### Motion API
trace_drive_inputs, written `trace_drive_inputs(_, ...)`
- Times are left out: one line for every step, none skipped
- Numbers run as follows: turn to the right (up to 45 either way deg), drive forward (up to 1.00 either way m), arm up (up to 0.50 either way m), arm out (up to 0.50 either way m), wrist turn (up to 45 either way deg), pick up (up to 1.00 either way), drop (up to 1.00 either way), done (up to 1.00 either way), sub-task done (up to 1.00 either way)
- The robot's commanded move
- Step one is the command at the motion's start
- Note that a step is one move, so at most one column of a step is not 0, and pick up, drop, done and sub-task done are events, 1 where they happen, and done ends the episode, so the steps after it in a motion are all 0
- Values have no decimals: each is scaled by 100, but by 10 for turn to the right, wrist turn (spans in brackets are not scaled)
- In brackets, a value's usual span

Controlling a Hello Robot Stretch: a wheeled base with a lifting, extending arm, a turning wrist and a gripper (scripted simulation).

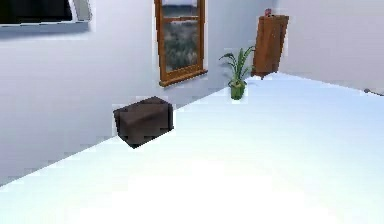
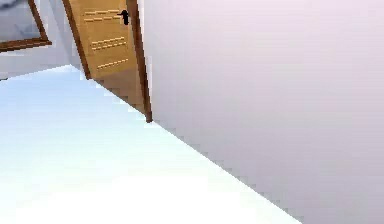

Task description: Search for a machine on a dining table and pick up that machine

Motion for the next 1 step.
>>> trace_drive_inputs(0, 40, 0, 0, 0, 0, 0, 0, 0)
